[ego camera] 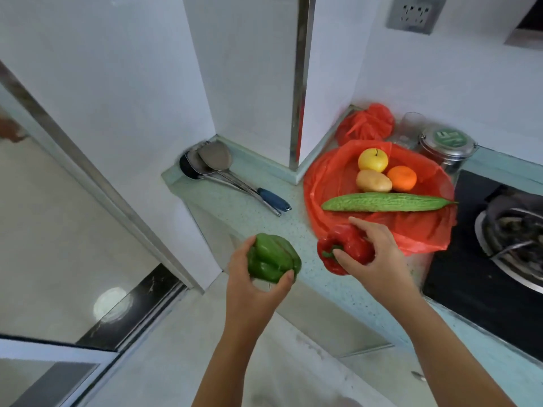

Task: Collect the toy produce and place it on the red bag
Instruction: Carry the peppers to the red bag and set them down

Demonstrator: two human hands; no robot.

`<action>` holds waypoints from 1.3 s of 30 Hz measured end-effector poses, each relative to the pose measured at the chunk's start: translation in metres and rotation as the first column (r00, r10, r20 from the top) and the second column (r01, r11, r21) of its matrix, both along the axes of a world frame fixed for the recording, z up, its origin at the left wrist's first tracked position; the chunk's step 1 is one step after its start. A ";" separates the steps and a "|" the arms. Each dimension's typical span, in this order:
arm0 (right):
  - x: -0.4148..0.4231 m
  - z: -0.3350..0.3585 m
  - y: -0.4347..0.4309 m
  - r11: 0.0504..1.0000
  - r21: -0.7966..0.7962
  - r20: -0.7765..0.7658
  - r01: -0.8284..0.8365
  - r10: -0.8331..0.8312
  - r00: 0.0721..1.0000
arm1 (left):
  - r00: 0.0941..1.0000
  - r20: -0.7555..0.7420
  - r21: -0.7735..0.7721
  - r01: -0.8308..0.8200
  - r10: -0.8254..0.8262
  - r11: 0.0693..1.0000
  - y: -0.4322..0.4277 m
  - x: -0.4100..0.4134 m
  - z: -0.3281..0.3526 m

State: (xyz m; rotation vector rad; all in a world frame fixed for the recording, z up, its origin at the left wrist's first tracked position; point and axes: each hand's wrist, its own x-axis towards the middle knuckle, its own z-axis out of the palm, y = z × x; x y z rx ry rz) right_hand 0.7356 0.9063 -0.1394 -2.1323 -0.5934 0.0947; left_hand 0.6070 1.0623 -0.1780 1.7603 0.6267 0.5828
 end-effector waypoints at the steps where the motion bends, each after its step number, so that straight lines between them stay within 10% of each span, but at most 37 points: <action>1: 0.003 0.001 0.001 1.000 -0.006 -0.001 0.018 -0.018 1.000 | 1.000 0.000 -0.004 0.011 -0.011 1.000 0.003 0.004 -0.002; 39: 0.203 -0.093 -0.053 0.796 -0.234 -0.179 0.558 -0.599 0.780 | 0.802 -0.262 0.367 0.598 -0.538 0.713 0.034 0.345 -0.070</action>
